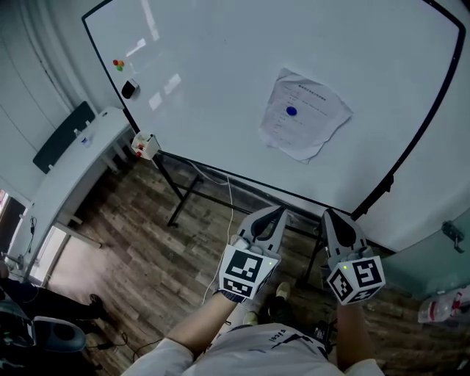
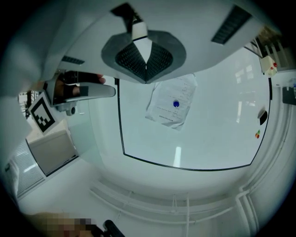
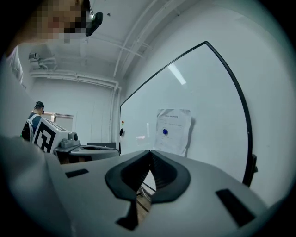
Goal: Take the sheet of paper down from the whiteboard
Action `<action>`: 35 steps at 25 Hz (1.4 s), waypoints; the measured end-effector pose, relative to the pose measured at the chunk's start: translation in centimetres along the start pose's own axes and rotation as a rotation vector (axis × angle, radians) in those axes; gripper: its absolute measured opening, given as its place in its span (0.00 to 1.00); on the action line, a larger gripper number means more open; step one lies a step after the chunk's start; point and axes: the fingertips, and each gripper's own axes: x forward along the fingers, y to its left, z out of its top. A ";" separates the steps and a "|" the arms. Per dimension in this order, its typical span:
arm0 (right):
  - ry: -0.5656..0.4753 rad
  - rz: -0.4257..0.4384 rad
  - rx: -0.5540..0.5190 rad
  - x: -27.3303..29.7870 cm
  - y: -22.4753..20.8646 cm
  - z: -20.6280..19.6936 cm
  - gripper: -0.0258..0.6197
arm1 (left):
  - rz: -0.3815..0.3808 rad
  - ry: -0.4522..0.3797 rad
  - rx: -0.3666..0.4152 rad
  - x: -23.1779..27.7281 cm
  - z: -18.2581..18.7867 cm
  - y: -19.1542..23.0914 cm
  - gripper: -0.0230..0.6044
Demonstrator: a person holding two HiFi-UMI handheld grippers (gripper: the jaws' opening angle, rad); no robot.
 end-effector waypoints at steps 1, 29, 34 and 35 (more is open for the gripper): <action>-0.004 0.005 -0.005 0.9 -0.7 0.2 0.06 | 0.009 -0.001 0.005 0.9 0.2 0.5 0.06; 0.009 0.025 -0.005 16.2 -12.9 0.9 0.17 | 0.237 -0.076 0.121 19.9 5.1 13.0 0.26; 0.017 -0.017 -0.015 16.9 -13.2 0.8 0.17 | 0.250 -0.101 0.159 21.2 6.1 13.9 0.27; 0.018 -0.022 -0.016 17.0 -13.2 0.8 0.17 | 0.252 -0.103 0.166 21.4 6.2 14.0 0.27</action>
